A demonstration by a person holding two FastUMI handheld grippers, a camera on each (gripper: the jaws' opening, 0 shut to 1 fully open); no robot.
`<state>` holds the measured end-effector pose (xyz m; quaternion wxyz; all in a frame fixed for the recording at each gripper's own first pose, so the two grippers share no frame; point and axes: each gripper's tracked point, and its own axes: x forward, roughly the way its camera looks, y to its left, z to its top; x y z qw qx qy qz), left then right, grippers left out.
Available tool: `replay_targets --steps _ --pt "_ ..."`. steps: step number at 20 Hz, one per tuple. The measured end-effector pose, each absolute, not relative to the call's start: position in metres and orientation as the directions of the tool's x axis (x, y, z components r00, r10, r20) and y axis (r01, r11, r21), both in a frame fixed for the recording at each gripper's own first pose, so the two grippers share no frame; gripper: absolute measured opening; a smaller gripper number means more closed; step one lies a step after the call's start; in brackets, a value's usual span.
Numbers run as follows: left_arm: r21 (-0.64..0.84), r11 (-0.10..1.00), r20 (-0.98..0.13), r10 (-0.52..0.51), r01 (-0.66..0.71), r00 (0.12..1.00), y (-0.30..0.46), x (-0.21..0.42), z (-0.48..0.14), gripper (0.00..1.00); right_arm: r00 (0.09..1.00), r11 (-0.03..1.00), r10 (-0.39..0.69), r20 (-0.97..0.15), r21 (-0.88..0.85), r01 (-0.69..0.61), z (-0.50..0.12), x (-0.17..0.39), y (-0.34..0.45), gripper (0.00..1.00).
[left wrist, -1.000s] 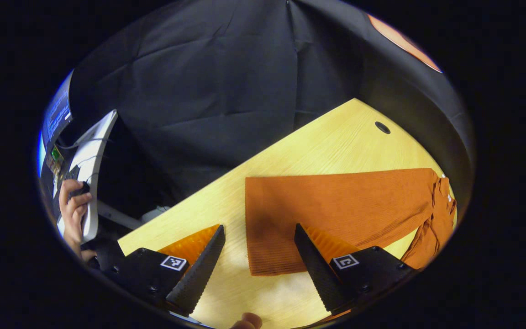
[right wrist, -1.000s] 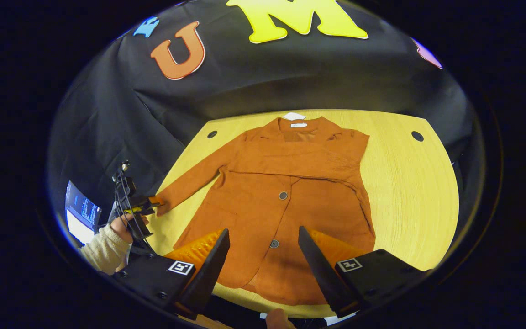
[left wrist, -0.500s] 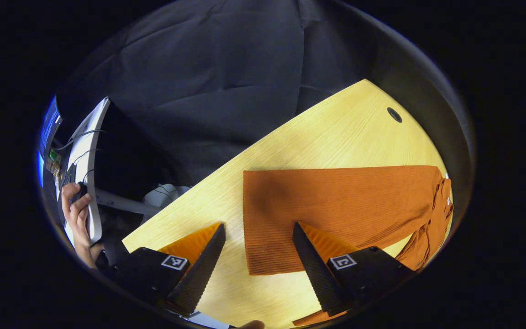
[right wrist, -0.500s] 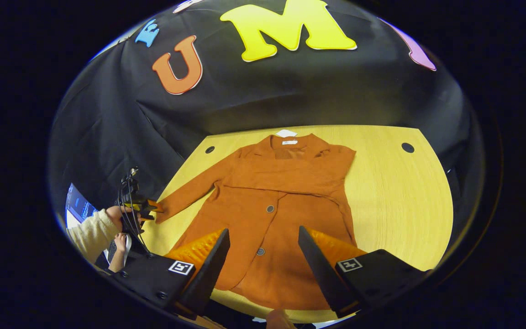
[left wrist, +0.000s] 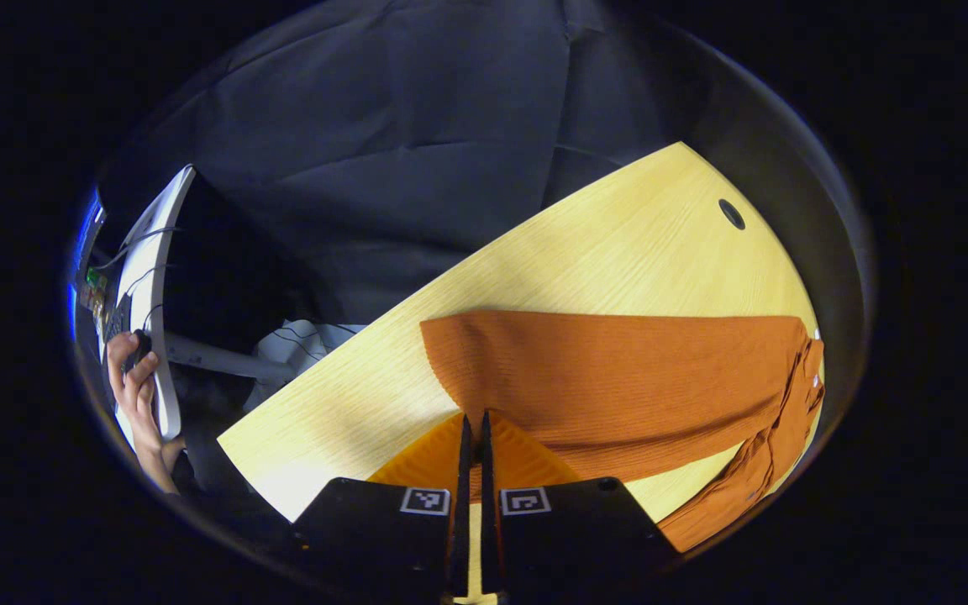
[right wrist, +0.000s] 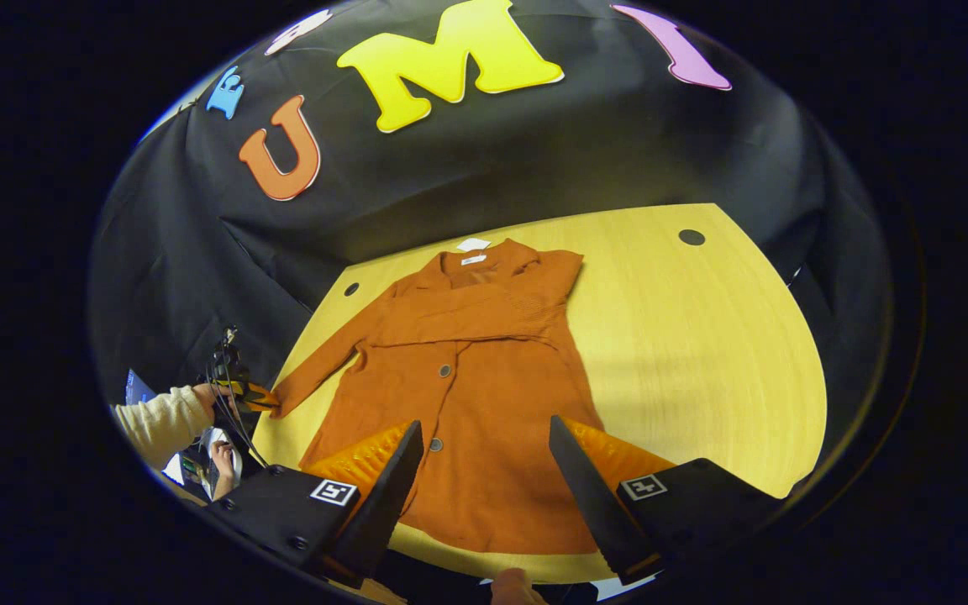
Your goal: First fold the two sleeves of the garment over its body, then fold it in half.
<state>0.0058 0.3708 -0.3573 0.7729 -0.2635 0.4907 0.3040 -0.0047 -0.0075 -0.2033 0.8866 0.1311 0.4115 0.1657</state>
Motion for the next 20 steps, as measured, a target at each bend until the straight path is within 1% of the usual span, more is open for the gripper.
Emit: replay_targets --steps 1,2,3,4,5,7,8,11,15,16,19,20 --pt "-0.103 0.682 -0.92 0.211 -0.724 0.329 0.37 0.007 -0.357 0.06 0.61 0.911 0.398 -0.685 0.372 -0.177 -0.203 -0.007 -0.014 0.94" --pt "-0.104 0.685 -0.921 0.208 -0.721 0.331 0.367 0.008 -0.356 0.05 0.614 0.91 0.398 -0.682 0.377 -0.171 -0.203 -0.009 -0.019 0.94" --pt "-0.107 0.685 -0.921 0.205 -0.72 0.332 0.365 0.007 -0.353 0.04 0.616 0.91 0.397 -0.68 0.381 -0.166 -0.204 -0.011 -0.026 0.98" --pt "-0.106 0.689 -0.915 0.216 -0.717 0.342 0.366 0.007 -0.35 0.04 0.611 0.906 0.405 -0.68 0.387 -0.171 -0.206 -0.015 -0.031 0.98" --pt "-0.1 0.694 -0.905 0.234 -0.713 0.355 0.367 0.01 -0.341 0.03 0.609 0.907 0.405 -0.682 0.382 -0.176 -0.21 -0.018 -0.037 0.94" --pt "-0.106 0.72 -0.881 0.253 -0.686 0.401 0.362 0.018 -0.316 0.03 0.61 0.906 0.408 -0.679 0.382 -0.181 -0.214 -0.02 -0.048 0.94" --pt "-0.107 0.735 -0.866 0.262 -0.67 0.426 0.358 0.022 -0.301 0.03 0.608 0.903 0.413 -0.678 0.389 -0.181 -0.215 -0.021 -0.053 0.98" --pt "-0.109 0.794 -0.81 0.279 -0.599 0.516 0.33 0.053 -0.246 0.03 0.611 0.89 0.434 -0.662 0.419 -0.179 -0.217 -0.021 -0.065 0.98" --pt "-0.152 0.875 -0.73 0.213 -0.459 0.649 0.239 0.116 -0.175 0.03 0.612 0.876 0.459 -0.644 0.443 -0.191 -0.22 -0.016 -0.084 0.98" --pt "-0.149 0.898 -0.714 0.193 -0.415 0.673 0.213 0.133 -0.166 0.03 0.616 0.877 0.458 -0.641 0.44 -0.194 -0.221 -0.014 -0.091 0.94" --pt "-0.109 0.955 -0.685 0.128 -0.274 0.718 0.116 0.177 -0.144 0.03 0.625 0.88 0.453 -0.636 0.433 -0.197 -0.223 -0.009 -0.11 0.94" --pt "-0.113 0.968 -0.682 0.087 -0.222 0.726 0.077 0.189 -0.144 0.03 0.631 0.883 0.447 -0.634 0.426 -0.197 -0.222 -0.007 -0.117 0.98"
